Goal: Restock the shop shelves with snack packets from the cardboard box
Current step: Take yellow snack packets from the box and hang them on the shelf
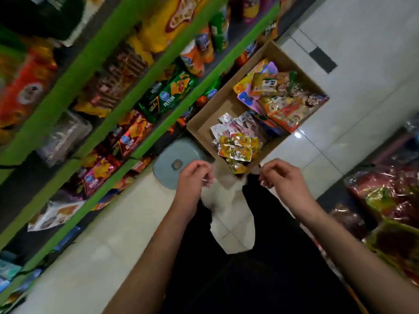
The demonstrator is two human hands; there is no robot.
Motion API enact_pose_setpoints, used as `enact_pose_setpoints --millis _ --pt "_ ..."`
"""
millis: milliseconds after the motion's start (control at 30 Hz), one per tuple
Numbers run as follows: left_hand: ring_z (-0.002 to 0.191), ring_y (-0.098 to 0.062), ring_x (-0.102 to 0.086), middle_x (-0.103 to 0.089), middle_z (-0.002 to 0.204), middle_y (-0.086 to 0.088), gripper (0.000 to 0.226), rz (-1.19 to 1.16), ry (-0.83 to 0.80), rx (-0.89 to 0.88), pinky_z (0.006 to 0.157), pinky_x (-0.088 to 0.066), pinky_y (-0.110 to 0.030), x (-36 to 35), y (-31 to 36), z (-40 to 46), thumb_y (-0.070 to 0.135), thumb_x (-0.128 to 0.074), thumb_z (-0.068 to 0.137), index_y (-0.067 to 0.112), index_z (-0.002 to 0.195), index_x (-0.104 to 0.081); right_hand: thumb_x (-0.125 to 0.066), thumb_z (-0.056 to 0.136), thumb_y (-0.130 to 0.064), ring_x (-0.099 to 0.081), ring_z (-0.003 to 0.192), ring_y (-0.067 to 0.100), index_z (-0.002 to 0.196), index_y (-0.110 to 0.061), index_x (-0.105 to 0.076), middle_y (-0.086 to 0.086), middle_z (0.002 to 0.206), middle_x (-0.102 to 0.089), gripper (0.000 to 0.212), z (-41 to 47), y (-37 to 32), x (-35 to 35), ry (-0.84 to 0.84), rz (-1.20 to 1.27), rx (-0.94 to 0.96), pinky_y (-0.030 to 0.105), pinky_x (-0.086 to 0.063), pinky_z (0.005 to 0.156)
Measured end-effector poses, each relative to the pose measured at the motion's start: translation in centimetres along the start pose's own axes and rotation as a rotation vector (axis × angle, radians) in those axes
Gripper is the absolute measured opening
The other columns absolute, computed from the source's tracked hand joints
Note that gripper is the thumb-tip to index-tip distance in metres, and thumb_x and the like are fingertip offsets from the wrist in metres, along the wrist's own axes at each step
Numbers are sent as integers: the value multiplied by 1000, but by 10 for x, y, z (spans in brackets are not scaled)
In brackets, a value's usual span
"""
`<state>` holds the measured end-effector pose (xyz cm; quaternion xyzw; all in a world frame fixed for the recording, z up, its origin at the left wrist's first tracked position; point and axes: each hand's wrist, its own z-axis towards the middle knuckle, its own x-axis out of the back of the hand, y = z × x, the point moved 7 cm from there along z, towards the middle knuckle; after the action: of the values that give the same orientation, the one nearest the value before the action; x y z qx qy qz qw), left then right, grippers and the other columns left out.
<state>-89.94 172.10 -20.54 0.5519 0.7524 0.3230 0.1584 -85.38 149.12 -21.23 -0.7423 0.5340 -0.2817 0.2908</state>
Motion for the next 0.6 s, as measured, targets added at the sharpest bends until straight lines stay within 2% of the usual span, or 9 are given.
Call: enact_pose_setpoints --millis 100,200,400,500,600 --pt "55 -14 -51 -60 59 1 28 54 -92 66 54 -41 -24 -46 -24 64 1 -54 95 14 71 -60 -57 93 -4 -59 63 10 74 -23 -67 -3 67 -67 28 48 40 11 23 -55 -43 29 -50 67" --pt "51 -10 -49 -57 59 1 26 119 -153 155 52 -40 -23 -85 -63 136 5 -54 95 15 72 -58 -58 89 -6 -60 64 15 70 -26 -67 3 71 -69 28 108 92 12 64 -84 -88 38 -50 73" --pt "46 -13 -44 -50 62 -5 28 208 -198 372 42 -35 -16 -130 -179 268 5 -49 96 15 70 -50 -58 88 -12 -58 64 13 66 -23 -61 -3 65 -64 24 228 216 -5 67 -186 -165 31 -46 69" --pt "51 -15 -44 -48 62 -4 27 296 -188 491 49 -41 -22 -137 -232 322 9 -52 96 14 70 -50 -57 91 -19 -59 69 15 74 -19 -64 -3 73 -67 18 281 270 -19 -8 -321 -193 29 -46 66" --pt "67 -19 -53 -51 74 -4 24 406 -162 570 65 -49 -28 -139 -283 364 13 -50 98 14 74 -50 -55 94 -25 -61 86 22 89 -19 -64 7 93 -69 12 329 312 -33 -99 -435 -222 36 -47 79"
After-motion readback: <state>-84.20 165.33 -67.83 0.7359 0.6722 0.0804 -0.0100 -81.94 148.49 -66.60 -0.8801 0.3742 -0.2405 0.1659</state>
